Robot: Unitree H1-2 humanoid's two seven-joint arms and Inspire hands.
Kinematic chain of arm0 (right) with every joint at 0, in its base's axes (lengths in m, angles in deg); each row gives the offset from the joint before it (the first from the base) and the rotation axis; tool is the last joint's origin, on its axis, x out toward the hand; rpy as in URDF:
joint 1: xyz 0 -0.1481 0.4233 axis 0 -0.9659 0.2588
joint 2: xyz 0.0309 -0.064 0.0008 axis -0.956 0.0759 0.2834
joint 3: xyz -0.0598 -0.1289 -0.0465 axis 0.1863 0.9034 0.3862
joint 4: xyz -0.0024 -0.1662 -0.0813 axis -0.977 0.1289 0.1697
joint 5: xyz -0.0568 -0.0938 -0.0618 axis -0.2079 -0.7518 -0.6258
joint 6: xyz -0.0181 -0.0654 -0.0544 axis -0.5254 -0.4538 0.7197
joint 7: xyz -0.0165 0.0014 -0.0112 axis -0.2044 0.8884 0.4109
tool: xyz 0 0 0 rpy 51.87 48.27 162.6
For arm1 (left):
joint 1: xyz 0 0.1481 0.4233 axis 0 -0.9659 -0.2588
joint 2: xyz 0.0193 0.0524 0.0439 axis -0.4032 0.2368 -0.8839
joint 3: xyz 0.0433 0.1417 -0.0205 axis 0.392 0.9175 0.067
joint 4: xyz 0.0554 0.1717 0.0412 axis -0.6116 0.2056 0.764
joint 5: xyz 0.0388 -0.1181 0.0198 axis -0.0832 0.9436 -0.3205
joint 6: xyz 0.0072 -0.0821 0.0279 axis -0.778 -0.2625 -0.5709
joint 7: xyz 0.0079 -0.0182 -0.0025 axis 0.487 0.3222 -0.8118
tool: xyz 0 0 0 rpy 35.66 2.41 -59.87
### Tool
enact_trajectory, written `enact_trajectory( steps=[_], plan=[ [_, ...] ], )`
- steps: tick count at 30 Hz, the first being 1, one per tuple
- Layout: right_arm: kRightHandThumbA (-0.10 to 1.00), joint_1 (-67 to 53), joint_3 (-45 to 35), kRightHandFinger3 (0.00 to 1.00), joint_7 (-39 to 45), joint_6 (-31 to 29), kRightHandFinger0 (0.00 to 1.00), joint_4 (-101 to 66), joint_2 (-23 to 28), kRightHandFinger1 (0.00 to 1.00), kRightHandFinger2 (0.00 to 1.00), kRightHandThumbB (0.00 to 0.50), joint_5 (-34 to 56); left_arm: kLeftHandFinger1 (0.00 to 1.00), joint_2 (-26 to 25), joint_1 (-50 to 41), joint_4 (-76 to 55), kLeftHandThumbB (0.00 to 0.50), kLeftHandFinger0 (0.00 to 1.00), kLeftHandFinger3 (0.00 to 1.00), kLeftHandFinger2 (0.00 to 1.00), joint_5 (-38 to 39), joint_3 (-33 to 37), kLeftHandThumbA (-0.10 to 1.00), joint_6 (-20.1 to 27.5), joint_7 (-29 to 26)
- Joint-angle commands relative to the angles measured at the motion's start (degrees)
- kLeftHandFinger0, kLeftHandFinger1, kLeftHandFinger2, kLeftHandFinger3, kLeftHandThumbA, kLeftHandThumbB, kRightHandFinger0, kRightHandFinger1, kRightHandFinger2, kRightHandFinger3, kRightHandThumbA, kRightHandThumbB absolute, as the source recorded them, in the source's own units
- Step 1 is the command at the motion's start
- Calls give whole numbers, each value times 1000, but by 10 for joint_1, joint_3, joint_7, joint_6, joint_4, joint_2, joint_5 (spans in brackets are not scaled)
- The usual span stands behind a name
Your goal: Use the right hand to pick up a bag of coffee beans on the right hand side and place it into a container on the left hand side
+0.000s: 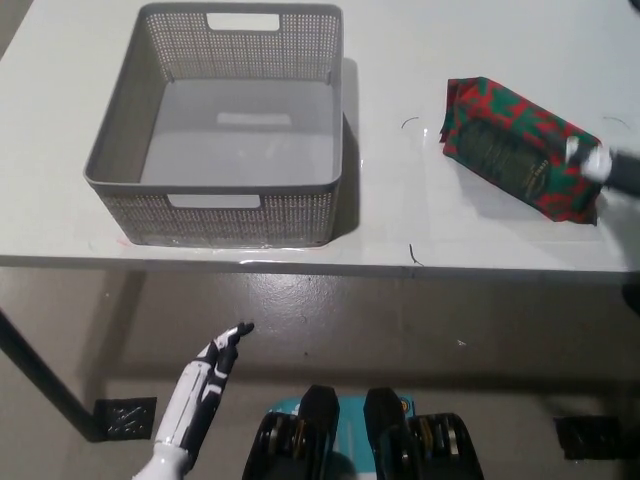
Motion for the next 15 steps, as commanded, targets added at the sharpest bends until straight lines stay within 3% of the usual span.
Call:
enact_trajectory(
  steps=[1, 9, 15],
  plan=[
    [823, 131, 41, 1000, 97, 116, 1000, 53, 59, 1000, 1000, 499, -109, 1000, 1, -3, -21, 192, 1000, 1000, 1000, -15, 5, 1000, 43, -7],
    [881, 268, 120, 1000, 129, 134, 1000, 214, 73, 1000, 1000, 491, -131, 1000, 3, -5, -19, 192, 1000, 1000, 1000, -15, 3, 1000, 44, -8],
    [934, 323, 158, 1000, 98, 100, 1000, 378, 60, 1000, 1000, 500, -121, 1000, 2, -9, -19, 181, 1000, 1000, 1000, -17, 3, 1000, 49, -6]
  ],
)
